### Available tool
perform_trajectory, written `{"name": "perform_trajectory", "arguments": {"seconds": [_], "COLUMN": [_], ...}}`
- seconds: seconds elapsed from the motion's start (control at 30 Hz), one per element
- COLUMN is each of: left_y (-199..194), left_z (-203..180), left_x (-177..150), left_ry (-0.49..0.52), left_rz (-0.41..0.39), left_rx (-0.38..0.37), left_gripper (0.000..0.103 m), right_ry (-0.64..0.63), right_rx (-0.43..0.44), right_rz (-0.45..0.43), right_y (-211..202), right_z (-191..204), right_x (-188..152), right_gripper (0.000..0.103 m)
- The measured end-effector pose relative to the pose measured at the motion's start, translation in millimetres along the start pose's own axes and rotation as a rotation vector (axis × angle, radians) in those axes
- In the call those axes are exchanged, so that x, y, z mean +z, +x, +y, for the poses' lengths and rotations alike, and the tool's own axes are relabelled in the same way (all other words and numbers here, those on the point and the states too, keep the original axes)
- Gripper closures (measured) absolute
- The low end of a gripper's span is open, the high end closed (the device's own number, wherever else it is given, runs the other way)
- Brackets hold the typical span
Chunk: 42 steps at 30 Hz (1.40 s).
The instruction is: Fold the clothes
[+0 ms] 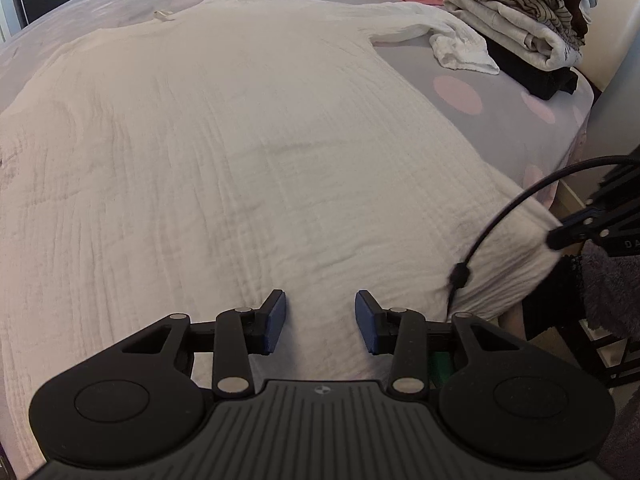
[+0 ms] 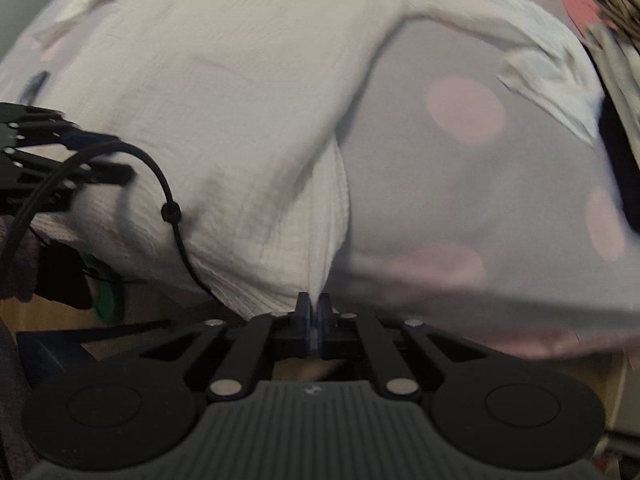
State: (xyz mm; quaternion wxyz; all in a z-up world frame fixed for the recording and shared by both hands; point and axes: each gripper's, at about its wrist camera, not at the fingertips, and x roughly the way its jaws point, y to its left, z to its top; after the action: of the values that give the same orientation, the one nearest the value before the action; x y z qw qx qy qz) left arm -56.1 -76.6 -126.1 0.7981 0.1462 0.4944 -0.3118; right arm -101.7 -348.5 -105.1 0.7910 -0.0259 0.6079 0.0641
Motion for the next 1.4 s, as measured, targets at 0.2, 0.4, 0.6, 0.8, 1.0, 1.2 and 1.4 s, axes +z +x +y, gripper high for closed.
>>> {"name": "perform_trajectory", "arguments": {"seconds": [0.2, 0.4, 0.6, 0.8, 1.0, 1.2, 1.4], "left_y": [-1, 0, 1, 3, -4, -2, 5], "left_z": [-1, -2, -5, -9, -10, 2, 16], "left_x": [0, 2, 4, 8, 16, 27, 37], "left_ry": [0.004, -0.009, 0.009, 0.013, 0.007, -0.048, -0.062], "left_rz": [0.01, 0.011, 0.023, 0.053, -0.014, -0.033, -0.081], "left_rx": [0.012, 0.012, 0.022, 0.047, 0.037, 0.059, 0.101], "left_gripper": [0.066, 0.066, 0.066, 0.066, 0.066, 0.066, 0.066], "right_ry": [0.017, 0.015, 0.084, 0.067, 0.074, 0.139, 0.204], "right_rx": [-0.03, 0.007, -0.037, -0.061, -0.091, -0.066, -0.056], "right_rz": [0.079, 0.128, 0.133, 0.133, -0.037, -0.286, -0.4], "right_y": [18, 22, 5, -50, -94, -73, -34], "right_z": [-3, -3, -12, -10, -28, -43, -61], "right_x": [-8, -13, -23, -42, -44, -19, 12], "right_gripper": [0.1, 0.099, 0.09, 0.089, 0.08, 0.08, 0.08]}}
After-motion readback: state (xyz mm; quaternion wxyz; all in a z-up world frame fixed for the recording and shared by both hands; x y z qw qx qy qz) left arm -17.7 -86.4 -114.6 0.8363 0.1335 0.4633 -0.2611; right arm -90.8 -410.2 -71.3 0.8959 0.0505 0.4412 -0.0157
